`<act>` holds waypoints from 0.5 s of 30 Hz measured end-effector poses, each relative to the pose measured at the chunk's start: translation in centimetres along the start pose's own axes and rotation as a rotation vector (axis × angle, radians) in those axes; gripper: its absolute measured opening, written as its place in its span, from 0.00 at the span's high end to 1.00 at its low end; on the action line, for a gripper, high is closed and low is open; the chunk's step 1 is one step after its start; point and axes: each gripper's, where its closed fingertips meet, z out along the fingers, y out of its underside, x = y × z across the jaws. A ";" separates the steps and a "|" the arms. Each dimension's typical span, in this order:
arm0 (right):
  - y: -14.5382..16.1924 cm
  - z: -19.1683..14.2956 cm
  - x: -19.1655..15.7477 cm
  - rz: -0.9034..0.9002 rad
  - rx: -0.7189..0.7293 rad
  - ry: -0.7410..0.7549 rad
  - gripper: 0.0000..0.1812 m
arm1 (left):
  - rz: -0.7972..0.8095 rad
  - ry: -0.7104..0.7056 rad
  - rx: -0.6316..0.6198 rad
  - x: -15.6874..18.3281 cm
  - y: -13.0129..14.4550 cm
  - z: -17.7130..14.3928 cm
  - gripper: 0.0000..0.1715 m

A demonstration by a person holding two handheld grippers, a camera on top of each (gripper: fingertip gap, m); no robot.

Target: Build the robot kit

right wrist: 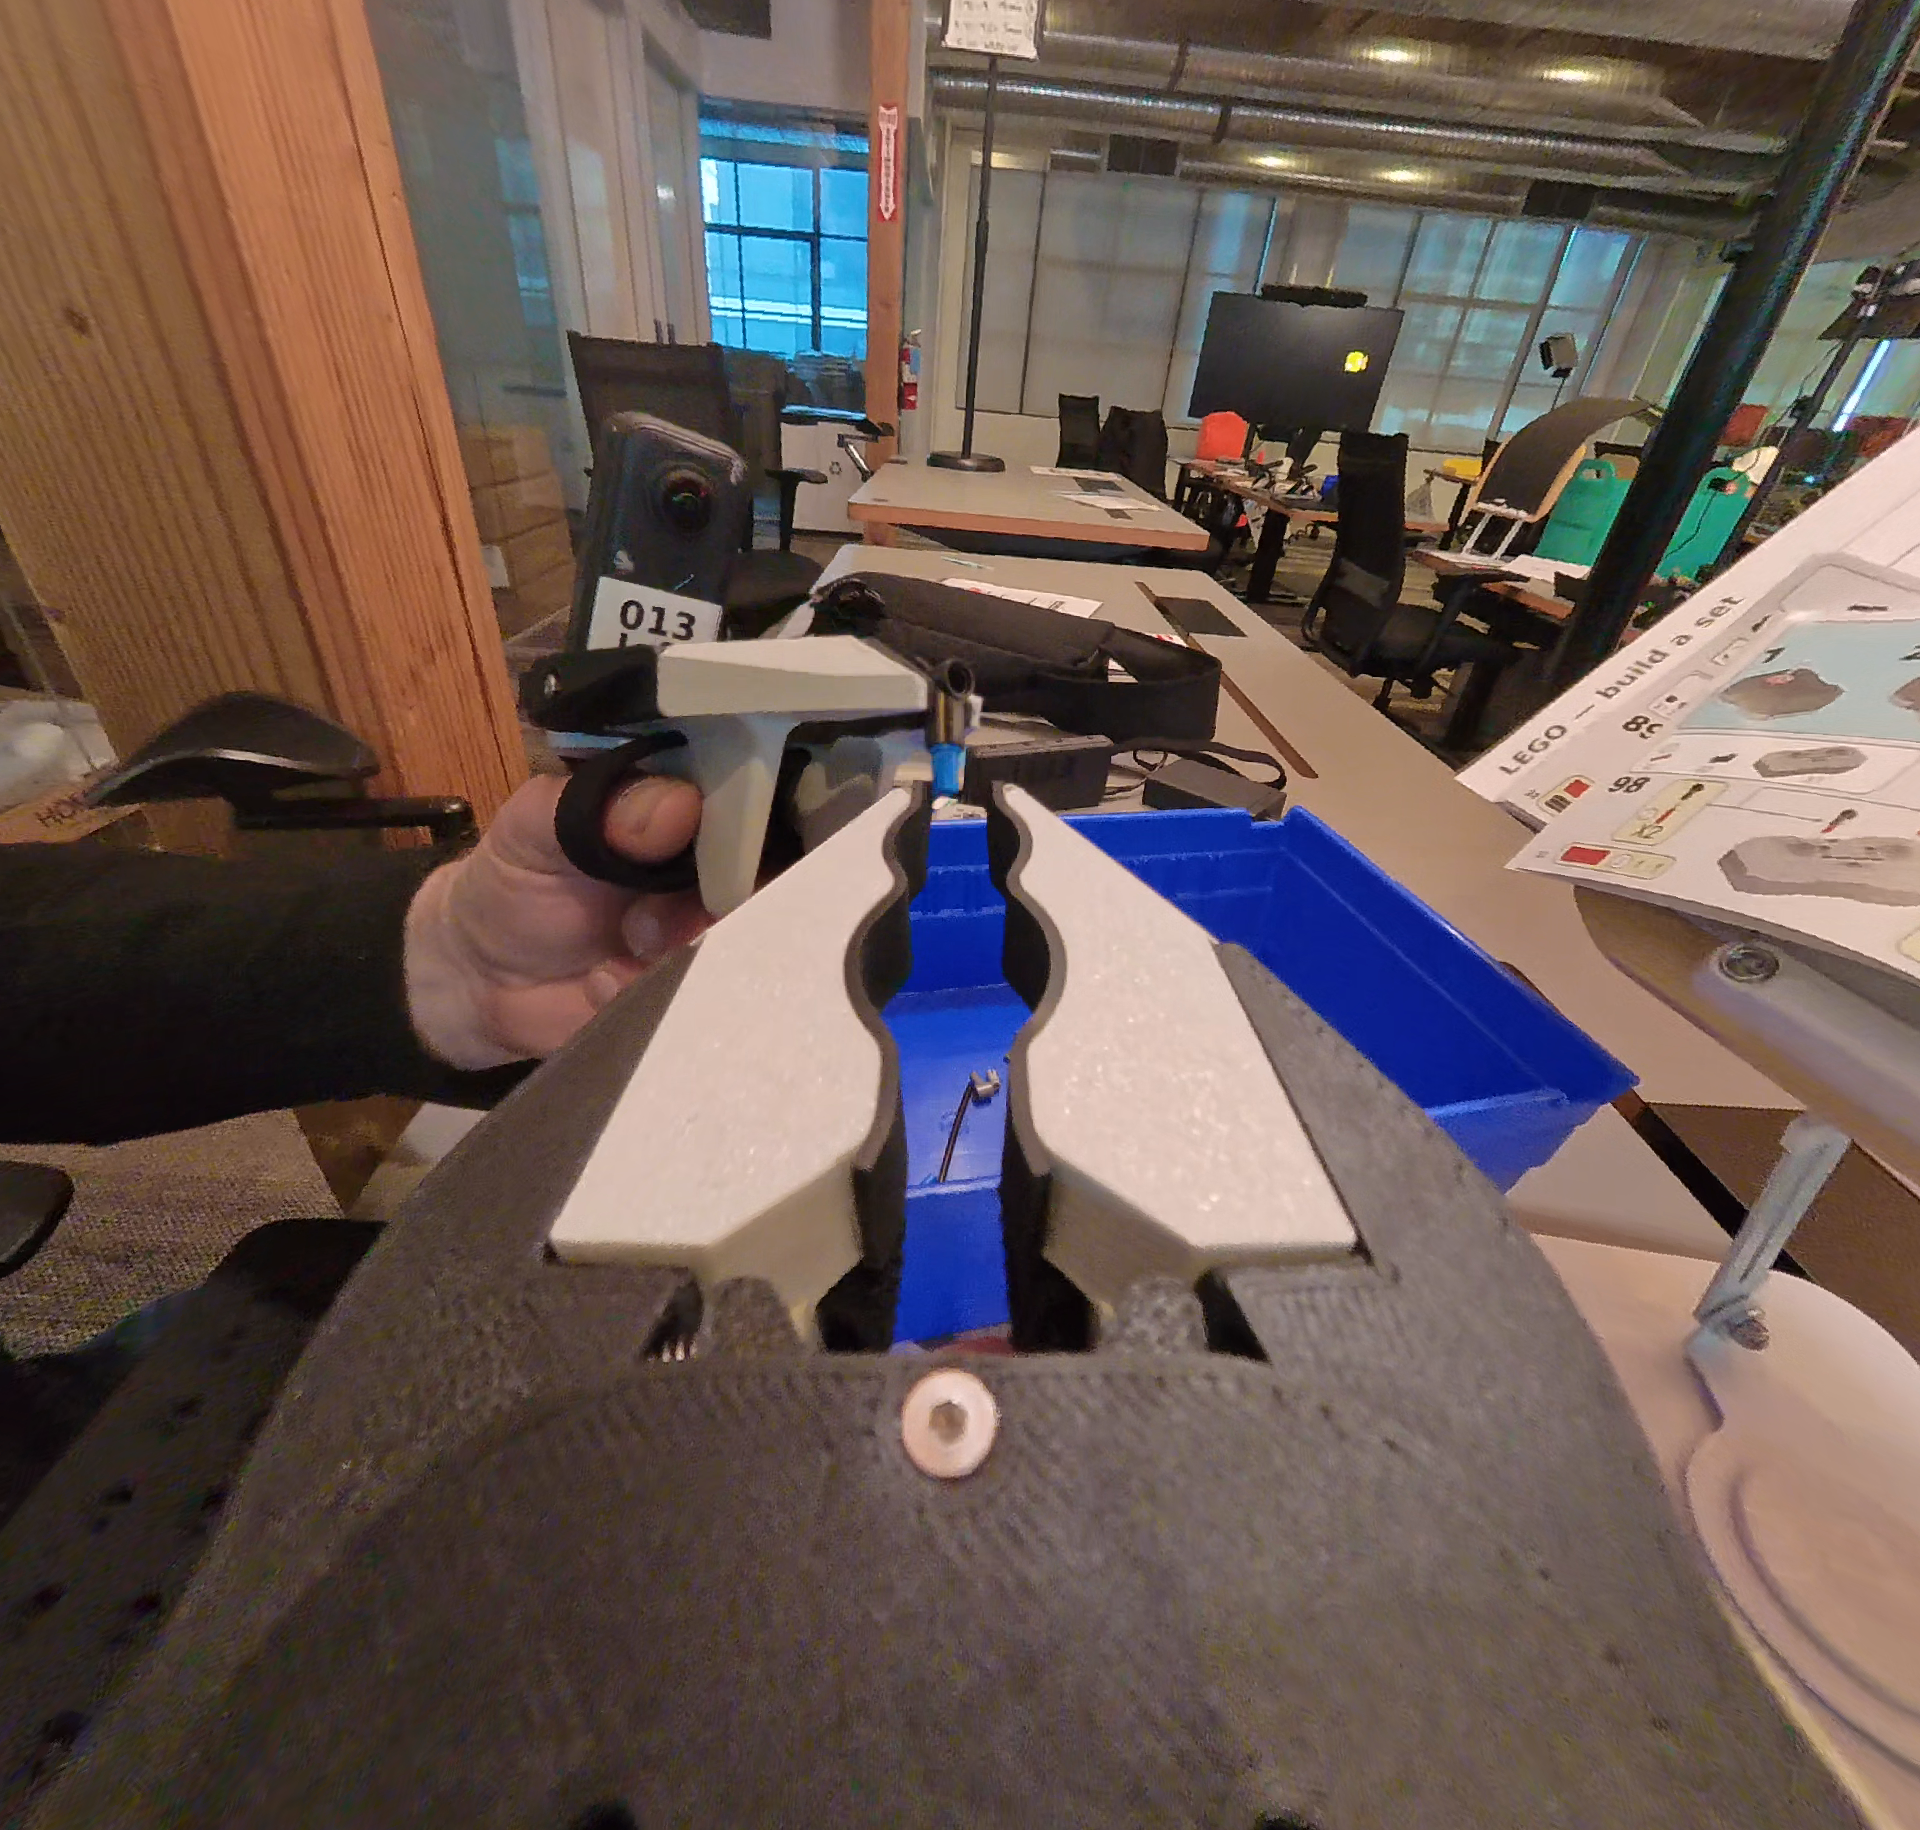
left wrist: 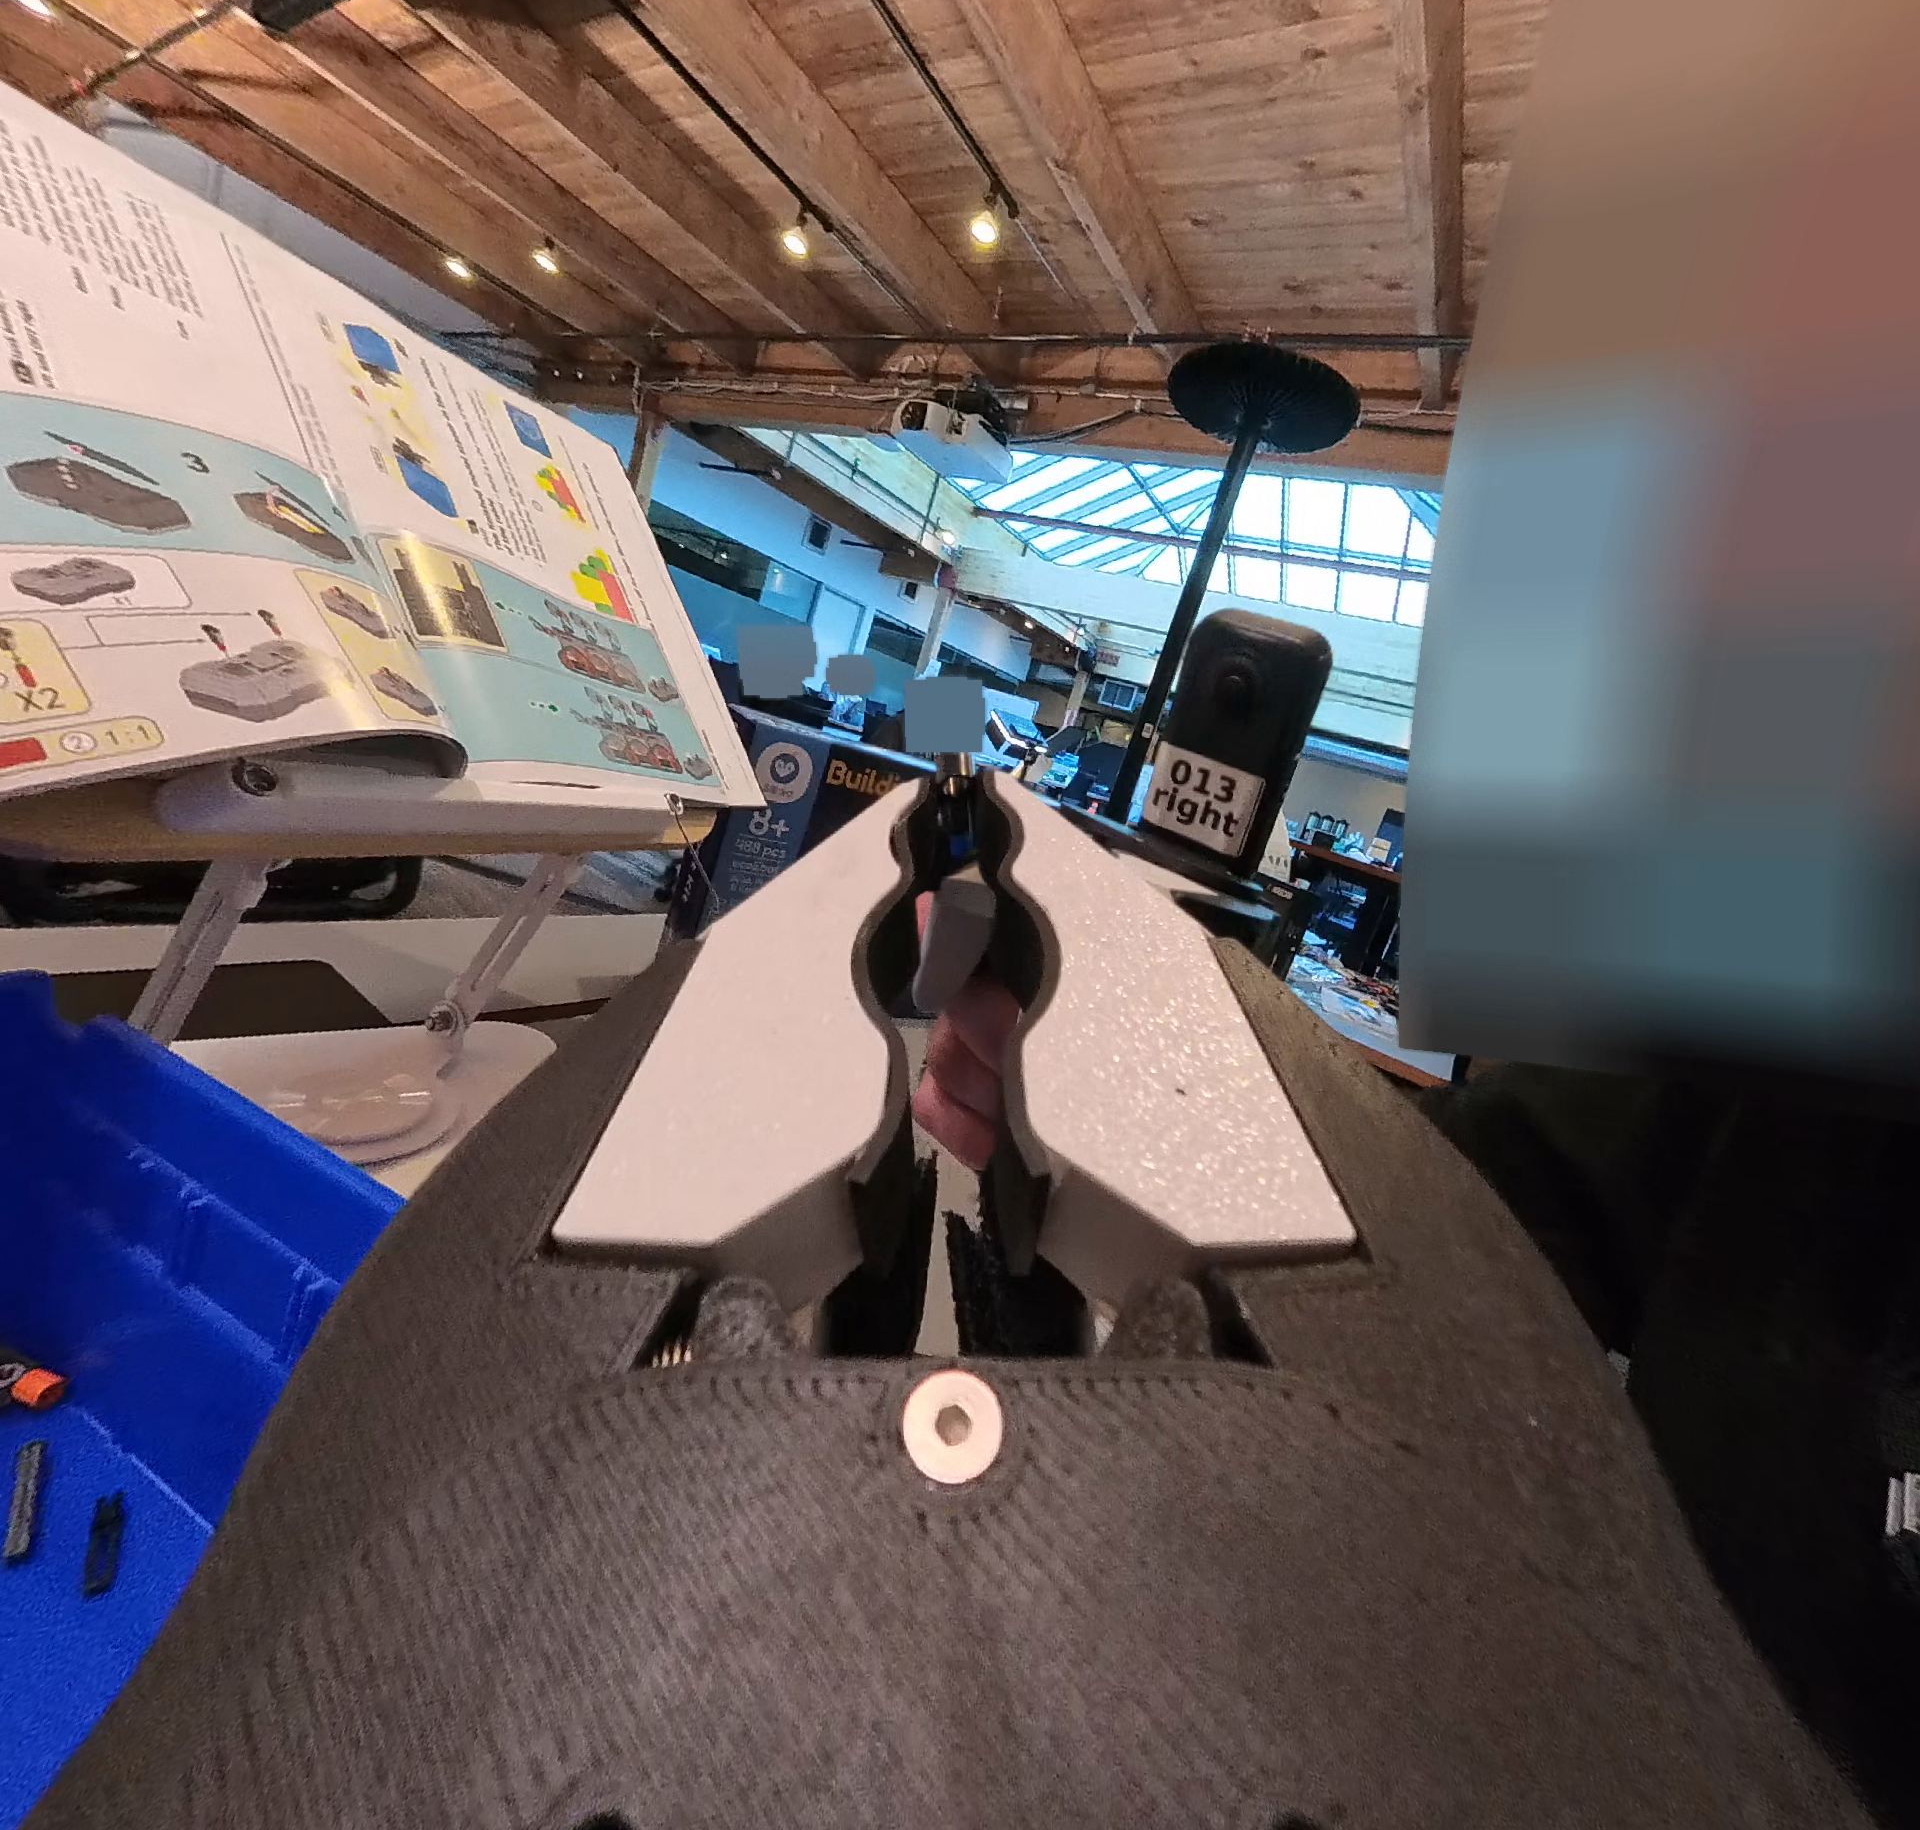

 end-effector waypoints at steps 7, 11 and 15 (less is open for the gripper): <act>1.2 0.2 -0.3 -0.003 -0.029 -0.028 0.99 | 0.011 -0.021 -0.005 -0.5 1.3 -0.6 0.97; 1.9 0.4 -0.7 -0.057 -0.077 -0.027 0.99 | 0.047 -0.041 -0.007 -0.5 1.6 -1.2 0.97; 1.8 0.3 -1.4 -0.193 -0.110 0.010 1.00 | 0.054 -0.045 0.047 0.2 1.4 -1.6 0.97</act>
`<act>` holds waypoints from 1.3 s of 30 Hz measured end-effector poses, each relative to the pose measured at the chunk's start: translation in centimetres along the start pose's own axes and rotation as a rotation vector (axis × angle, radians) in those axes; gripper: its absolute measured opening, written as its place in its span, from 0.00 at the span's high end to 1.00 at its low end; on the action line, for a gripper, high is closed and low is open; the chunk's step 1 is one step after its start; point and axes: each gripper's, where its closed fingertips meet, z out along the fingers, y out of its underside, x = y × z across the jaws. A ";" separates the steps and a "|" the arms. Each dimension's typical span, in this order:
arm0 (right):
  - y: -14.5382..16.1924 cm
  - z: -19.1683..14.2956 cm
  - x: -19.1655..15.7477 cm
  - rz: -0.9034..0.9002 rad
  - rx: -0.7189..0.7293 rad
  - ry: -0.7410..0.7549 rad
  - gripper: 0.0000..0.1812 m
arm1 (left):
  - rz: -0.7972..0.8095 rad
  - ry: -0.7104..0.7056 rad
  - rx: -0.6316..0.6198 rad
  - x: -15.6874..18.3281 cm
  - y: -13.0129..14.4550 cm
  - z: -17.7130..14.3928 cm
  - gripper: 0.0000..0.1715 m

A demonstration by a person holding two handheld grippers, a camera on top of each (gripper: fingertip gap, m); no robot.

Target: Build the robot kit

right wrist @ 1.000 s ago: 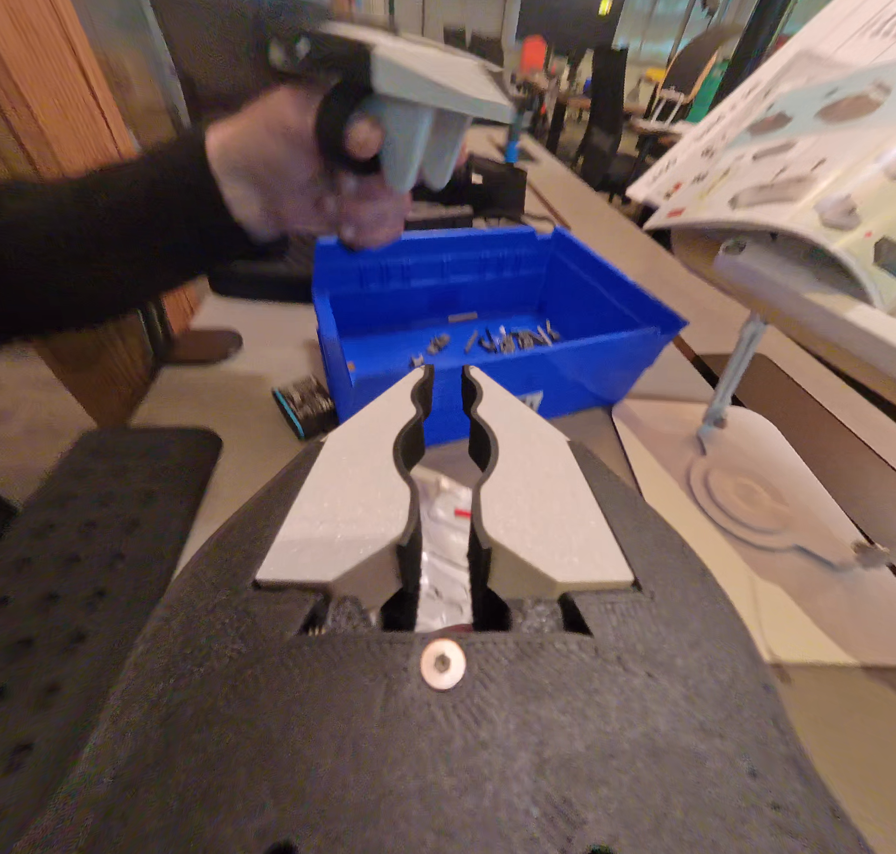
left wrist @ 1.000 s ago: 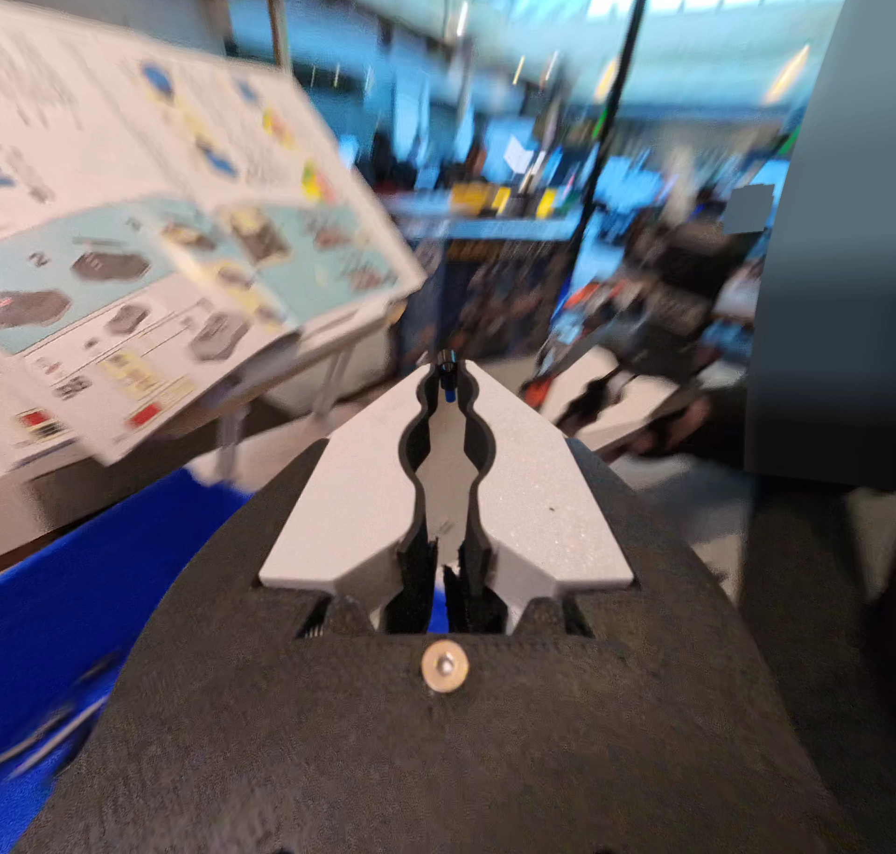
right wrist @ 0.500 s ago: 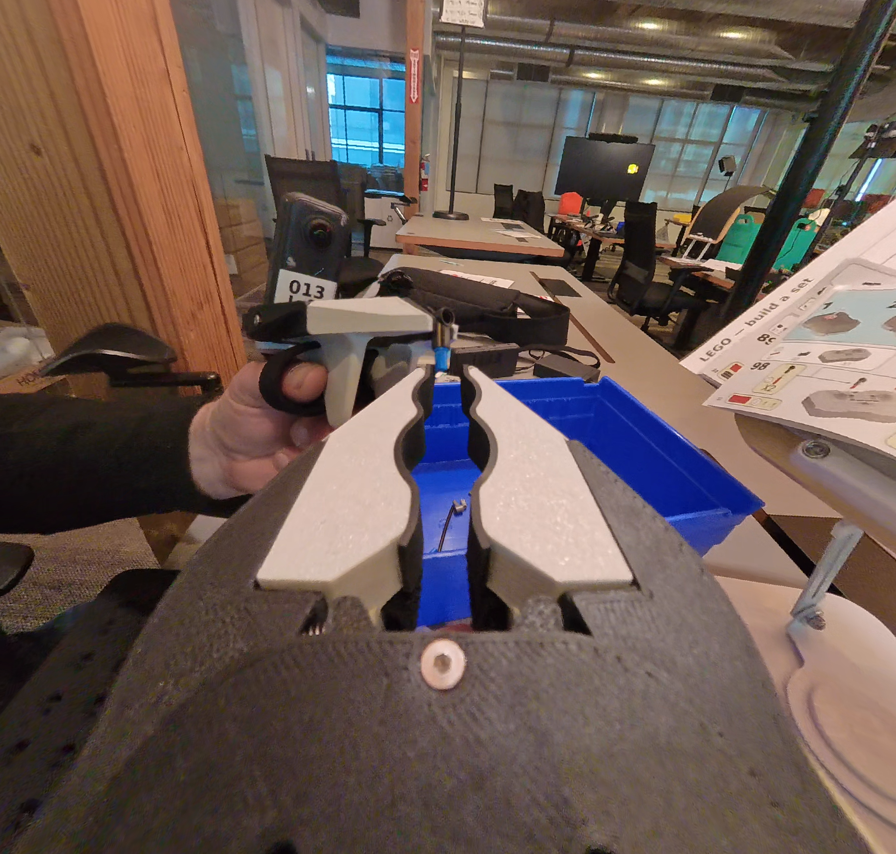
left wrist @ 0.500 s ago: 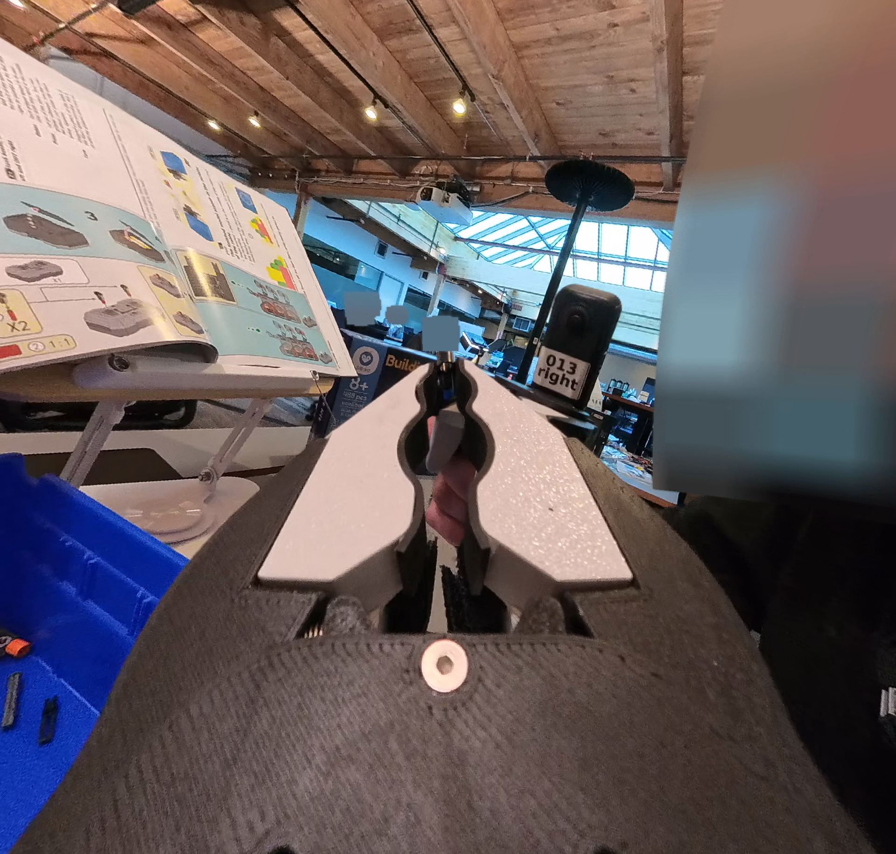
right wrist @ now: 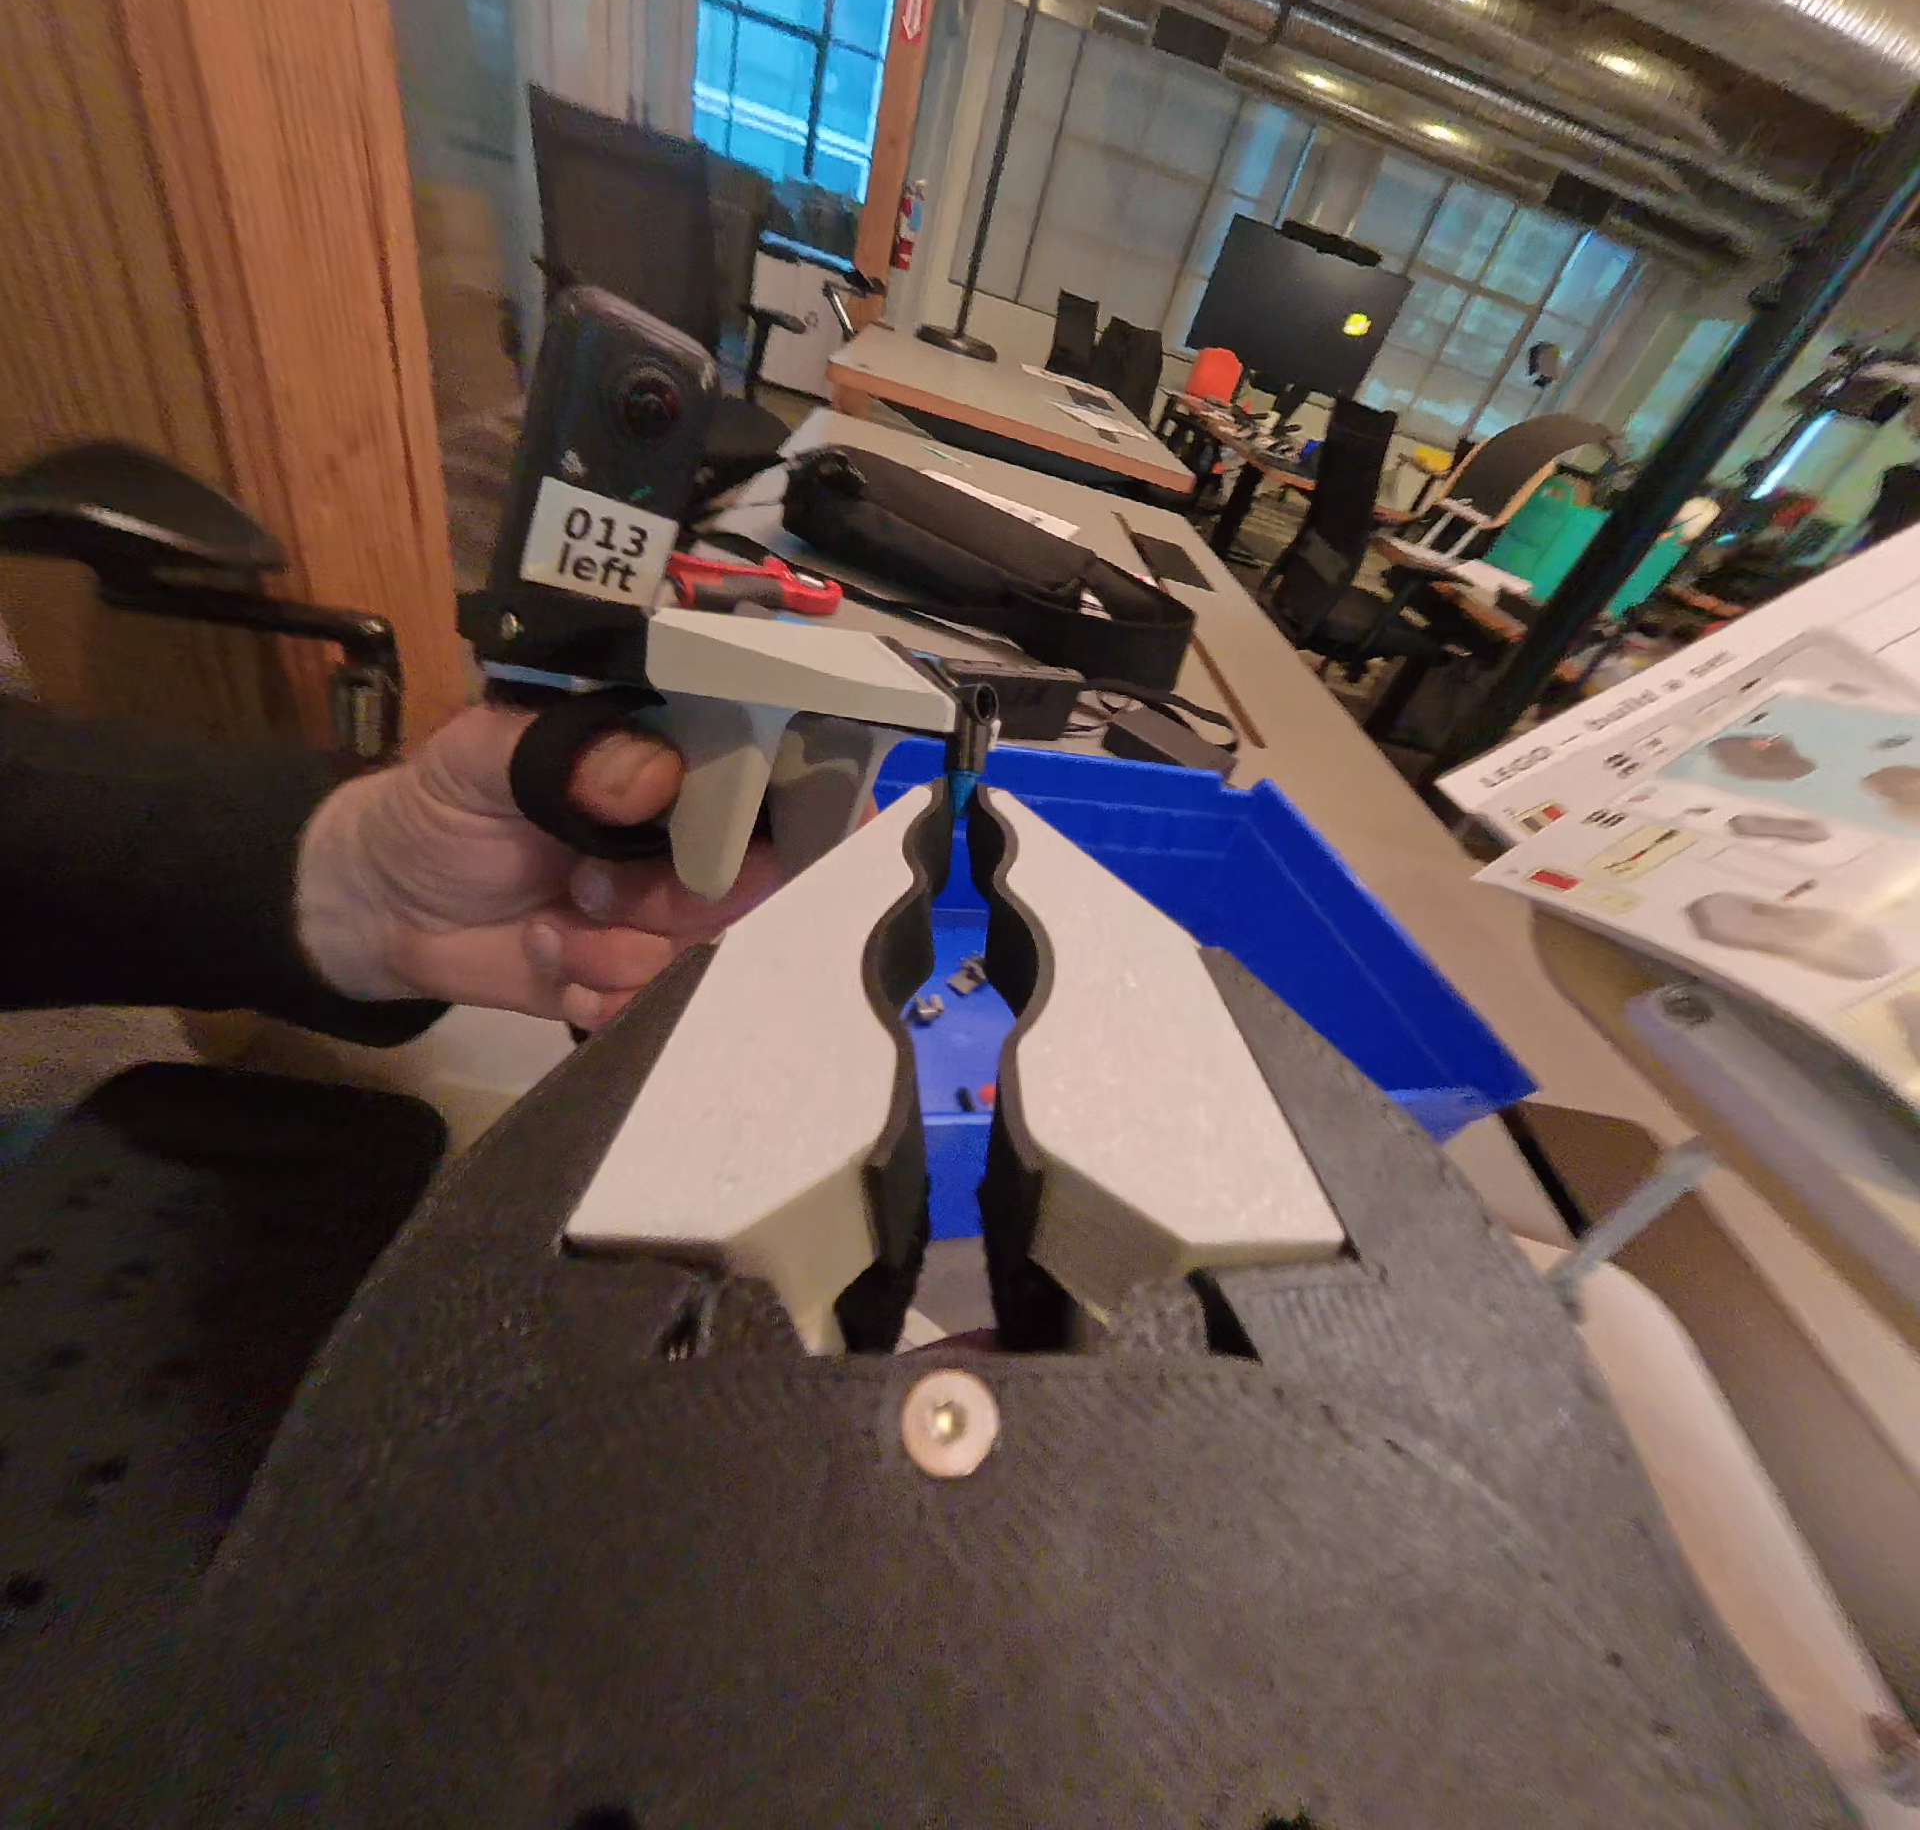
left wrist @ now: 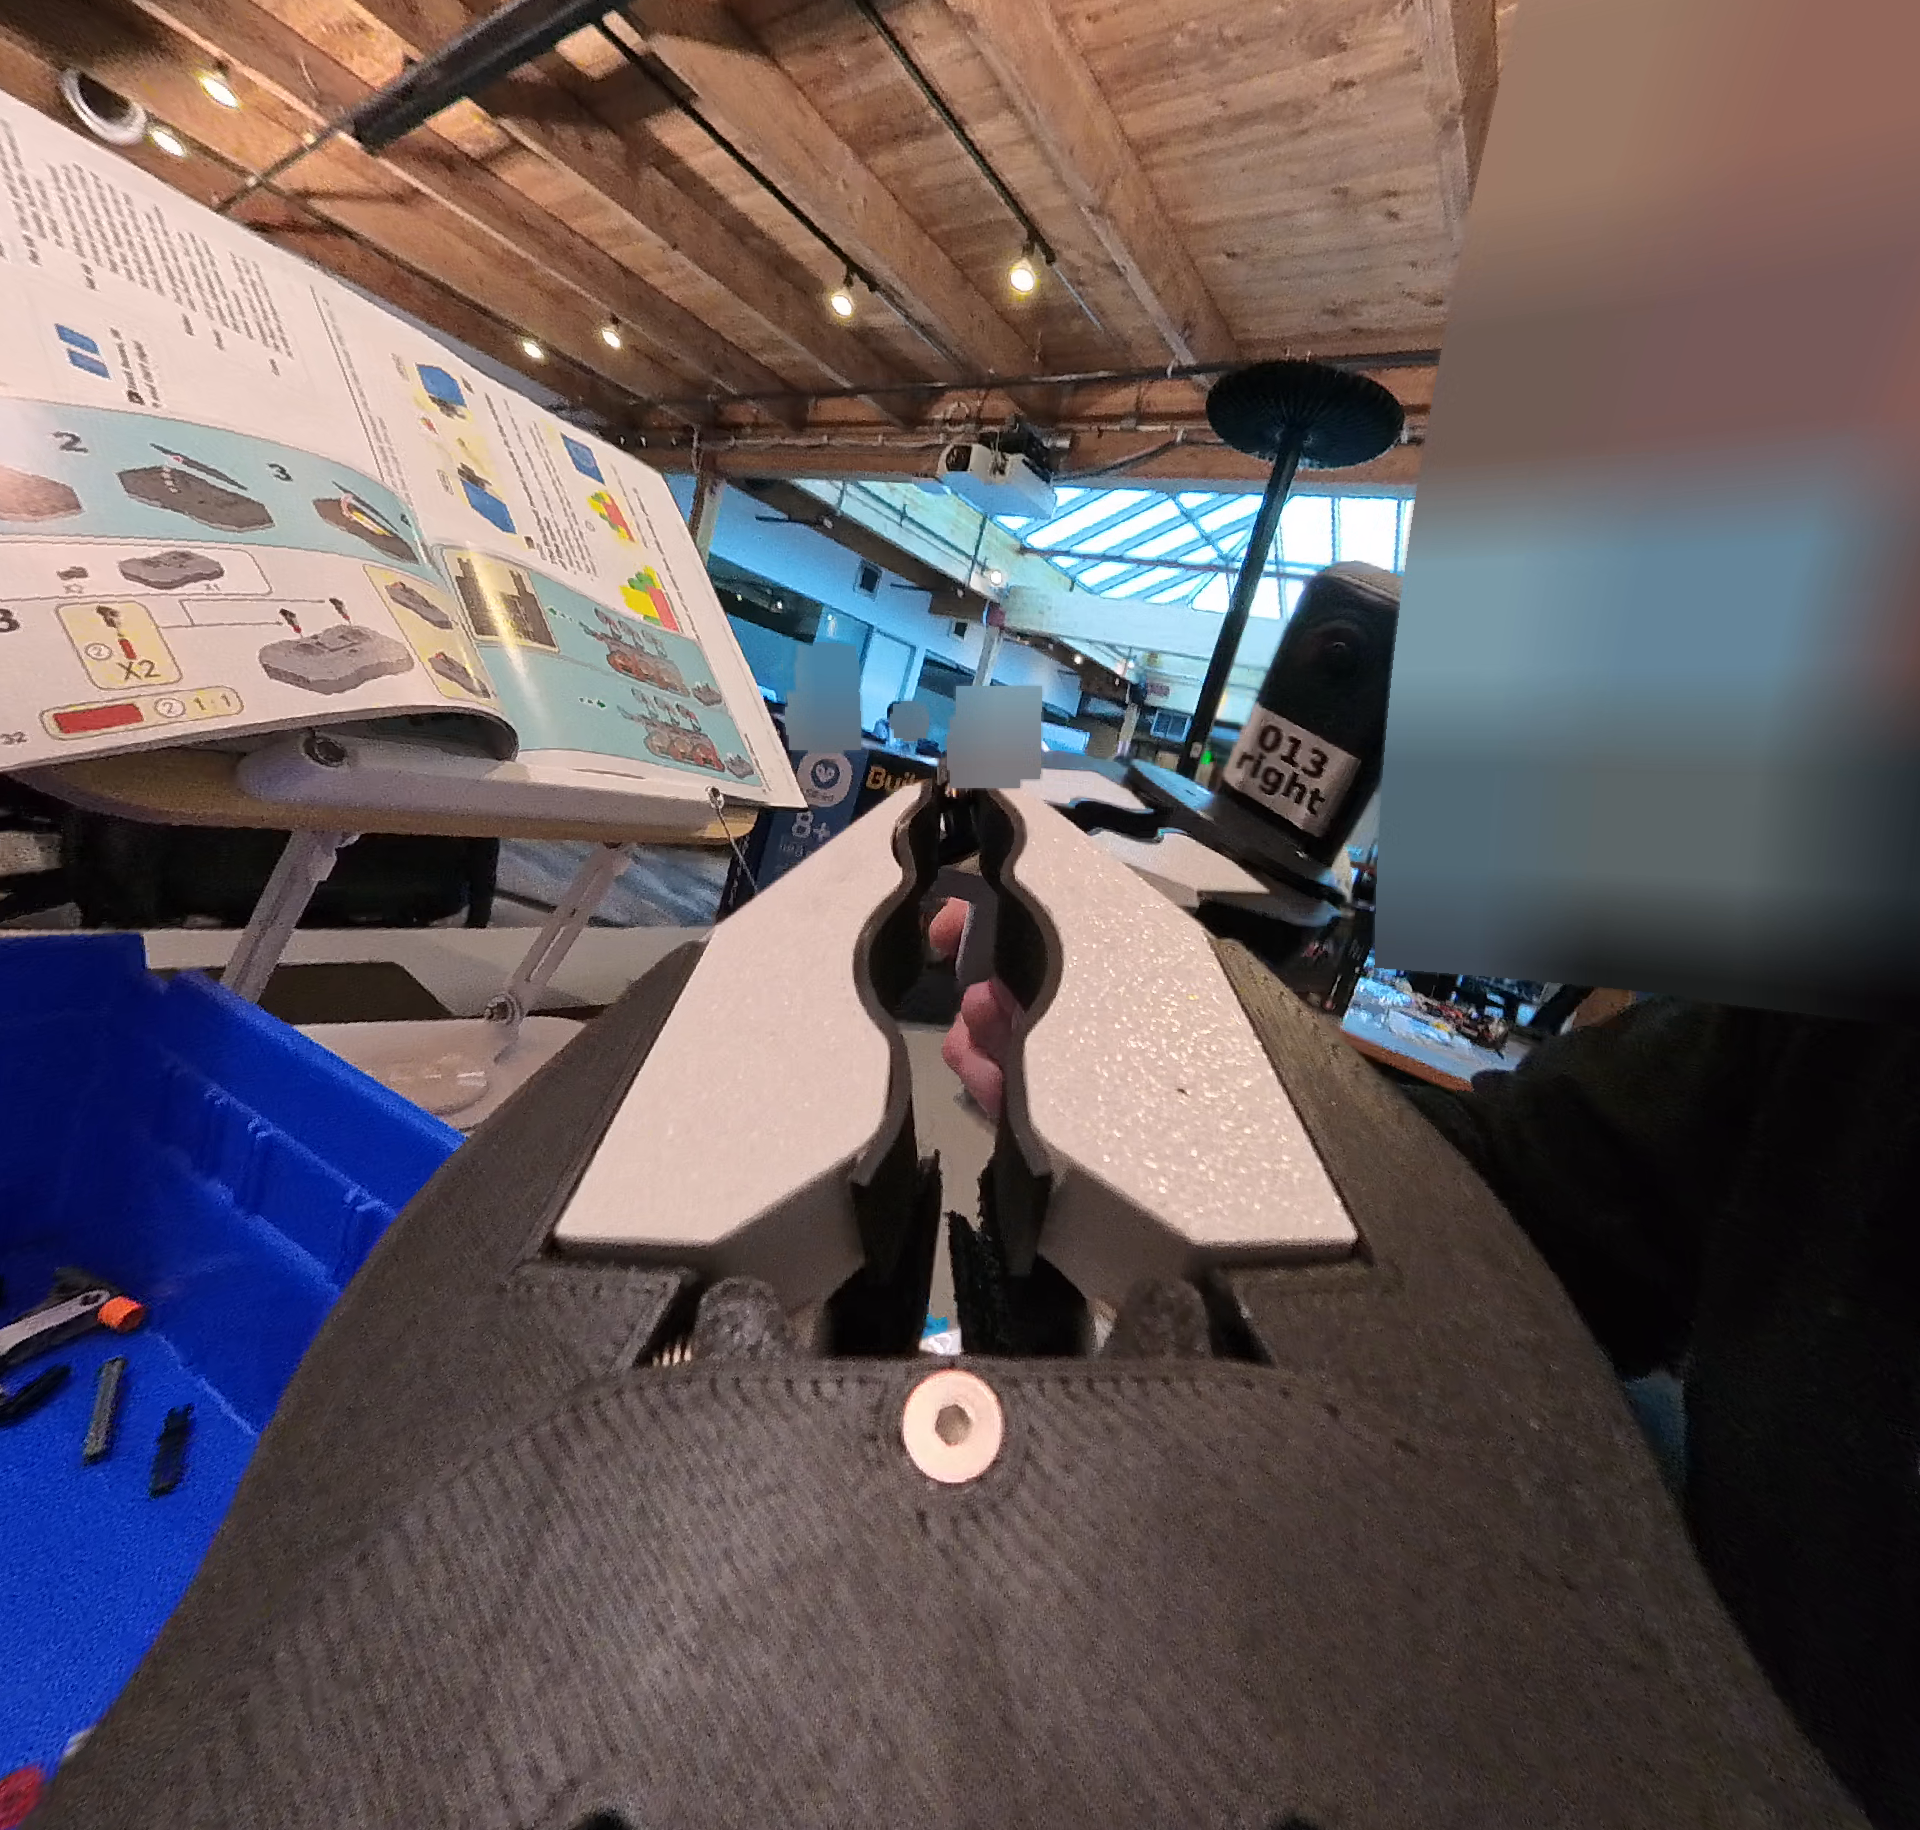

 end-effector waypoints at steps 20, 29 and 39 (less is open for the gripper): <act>1.5 -1.4 -3.8 0.060 -0.020 -0.071 1.00 | -0.112 -0.054 0.047 2.3 2.1 -2.0 0.99; 7.5 -4.3 -5.8 0.437 -0.116 -0.147 1.00 | -0.097 -0.126 0.027 1.7 3.7 -3.2 0.97; 9.2 -6.8 -3.4 0.231 -0.239 -0.043 1.00 | 0.052 -0.142 -0.356 0.7 7.8 -3.4 0.97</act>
